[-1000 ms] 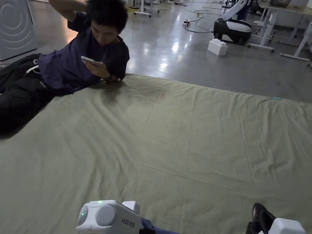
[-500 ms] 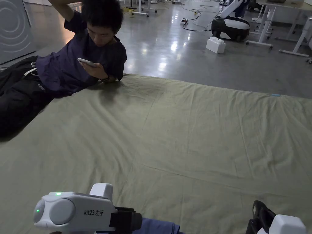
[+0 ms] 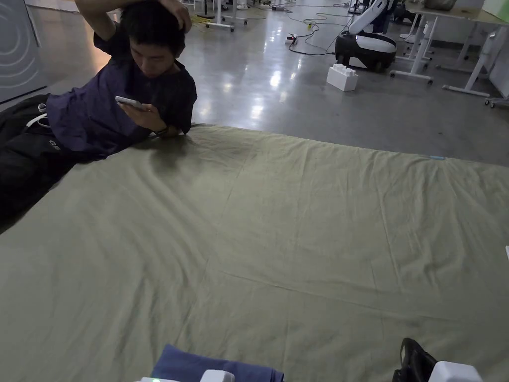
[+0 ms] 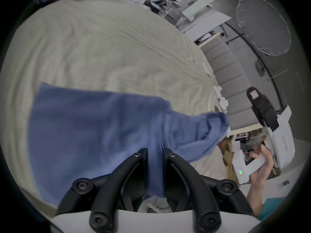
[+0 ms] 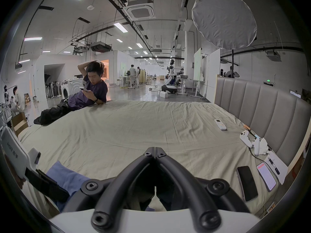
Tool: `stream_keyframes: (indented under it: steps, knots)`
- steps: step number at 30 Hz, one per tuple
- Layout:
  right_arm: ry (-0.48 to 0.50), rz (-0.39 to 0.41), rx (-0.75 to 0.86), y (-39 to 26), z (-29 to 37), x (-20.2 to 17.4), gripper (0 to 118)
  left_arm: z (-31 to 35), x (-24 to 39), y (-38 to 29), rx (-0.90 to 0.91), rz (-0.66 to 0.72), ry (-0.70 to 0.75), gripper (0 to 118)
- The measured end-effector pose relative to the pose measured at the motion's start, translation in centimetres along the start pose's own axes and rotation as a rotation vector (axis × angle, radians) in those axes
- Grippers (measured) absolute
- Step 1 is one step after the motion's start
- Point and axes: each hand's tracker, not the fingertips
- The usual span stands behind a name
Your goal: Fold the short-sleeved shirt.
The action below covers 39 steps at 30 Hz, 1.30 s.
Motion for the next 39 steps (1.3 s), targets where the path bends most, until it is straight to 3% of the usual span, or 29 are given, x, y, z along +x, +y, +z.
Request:
stream_keyframes:
  steps: [8,11,15,17,19,21,25,31,35,39]
  knots:
    - [0.002,-0.003,0.000,0.0,0.1,0.0,0,0.1,-0.1,-0.9,0.044,0.004,0.014,15]
    - [0.005,-0.003,0.003,0.1,0.2,0.0,0,2.8,-0.5,-0.2,0.040,0.019,-0.035,15]
    - [0.011,-0.001,0.010,0.4,0.4,-0.2,0,8.7,-3.2,0.8,0.205,0.026,-0.057,17]
    - [0.013,0.000,0.013,0.5,0.4,-0.2,0,11.4,-5.7,1.1,0.274,0.050,-0.015,35]
    - [0.015,-0.002,0.014,0.6,0.3,-0.3,0,13.2,-8.8,1.3,0.314,0.075,0.040,67]
    - [0.018,-0.003,0.014,0.7,0.3,-0.4,0,14.2,-11.7,1.5,0.317,0.091,0.066,79]
    - [0.023,-0.007,0.010,0.7,0.1,-0.7,0,13.3,-16.0,1.6,0.262,0.139,-0.013,80]
    - [0.024,-0.030,-0.018,0.5,-0.2,-0.8,0,8.6,-19.2,1.6,0.167,0.242,-0.261,80]
    - [0.009,-0.025,-0.024,0.6,-0.2,-0.6,0,6.8,-19.7,1.7,0.228,0.309,-0.432,80]
    - [0.001,-0.027,-0.035,0.5,-0.3,-0.6,0,5.0,-18.0,1.6,0.198,0.239,-0.440,79]
